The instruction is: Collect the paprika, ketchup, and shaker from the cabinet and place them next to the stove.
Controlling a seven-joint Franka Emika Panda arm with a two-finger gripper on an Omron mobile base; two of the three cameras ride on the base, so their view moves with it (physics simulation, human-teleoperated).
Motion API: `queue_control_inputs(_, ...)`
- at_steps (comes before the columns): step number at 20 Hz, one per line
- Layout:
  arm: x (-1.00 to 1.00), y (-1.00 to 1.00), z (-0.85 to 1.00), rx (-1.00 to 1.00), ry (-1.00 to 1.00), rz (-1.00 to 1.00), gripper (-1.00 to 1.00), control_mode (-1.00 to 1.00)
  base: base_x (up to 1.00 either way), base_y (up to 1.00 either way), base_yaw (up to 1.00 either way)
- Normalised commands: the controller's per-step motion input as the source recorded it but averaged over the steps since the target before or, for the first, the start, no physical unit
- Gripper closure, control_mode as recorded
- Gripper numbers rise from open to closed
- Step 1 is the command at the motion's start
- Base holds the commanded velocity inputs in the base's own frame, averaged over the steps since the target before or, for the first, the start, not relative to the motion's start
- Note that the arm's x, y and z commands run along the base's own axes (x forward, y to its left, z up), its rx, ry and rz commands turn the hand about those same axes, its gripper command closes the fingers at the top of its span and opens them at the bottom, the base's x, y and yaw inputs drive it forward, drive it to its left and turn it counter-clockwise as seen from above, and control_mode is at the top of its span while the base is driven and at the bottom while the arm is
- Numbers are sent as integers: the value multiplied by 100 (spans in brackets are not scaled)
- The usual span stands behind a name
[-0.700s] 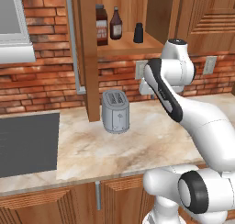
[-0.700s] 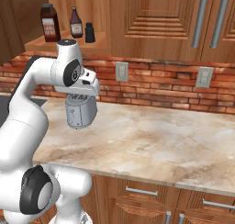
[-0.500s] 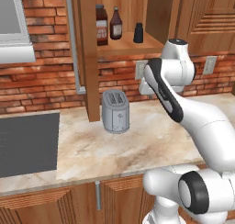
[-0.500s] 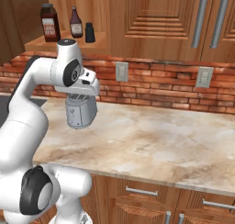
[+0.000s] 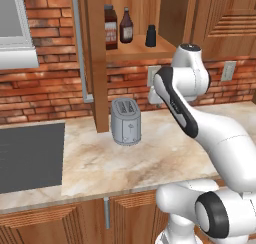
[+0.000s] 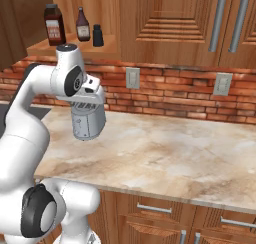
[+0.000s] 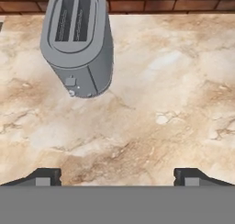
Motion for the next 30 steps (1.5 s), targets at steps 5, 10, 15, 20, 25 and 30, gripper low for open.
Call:
queue_control_inputs(5,0,4,12,0,-9,0,-100,-100,0,0,0)
queue_control_inputs(10,0,0,42,1,-31,0,-100,-100,0,0,0)
queue_control_inputs(15,0,-1,42,4,-27,1,-100,-100,0,0,0)
queue_control_inputs(20,0,0,39,3,-19,1,-100,-100,0,0,0)
queue_control_inputs(25,4,0,39,3,-16,2,-100,-100,0,0,0)
queue_control_inputs(30,18,1,38,3,-12,2,-100,-100,0,0,0)
